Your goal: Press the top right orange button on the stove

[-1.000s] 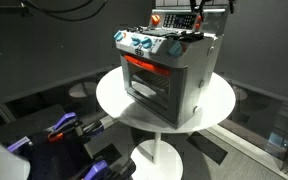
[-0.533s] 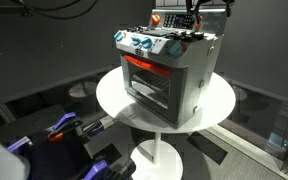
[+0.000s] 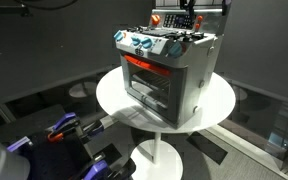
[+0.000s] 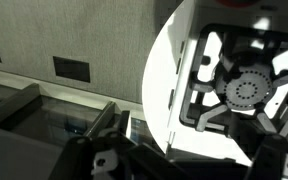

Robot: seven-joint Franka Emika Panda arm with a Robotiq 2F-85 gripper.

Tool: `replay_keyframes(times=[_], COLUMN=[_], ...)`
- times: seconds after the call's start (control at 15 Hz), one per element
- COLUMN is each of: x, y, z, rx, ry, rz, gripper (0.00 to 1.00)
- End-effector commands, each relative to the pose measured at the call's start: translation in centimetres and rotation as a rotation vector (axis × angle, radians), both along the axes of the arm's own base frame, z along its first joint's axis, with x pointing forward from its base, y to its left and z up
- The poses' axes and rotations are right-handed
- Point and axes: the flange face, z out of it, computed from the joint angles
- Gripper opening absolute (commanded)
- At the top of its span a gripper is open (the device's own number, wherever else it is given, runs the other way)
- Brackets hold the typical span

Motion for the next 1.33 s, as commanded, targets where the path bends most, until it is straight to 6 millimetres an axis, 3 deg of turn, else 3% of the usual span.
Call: replay_keyframes(times=[0.0,0.73,1.27], x=[-3.2,-10.3,-13.8], y=[-0.4,-0.4,0.8], z=[1.7,3.9,3.6], rx=[0.02,0.071,0.172], ry=[0.068,0.268,0.19], rz=[-0.009,-0.07,-0.037], gripper=[1.0,1.0,1.0])
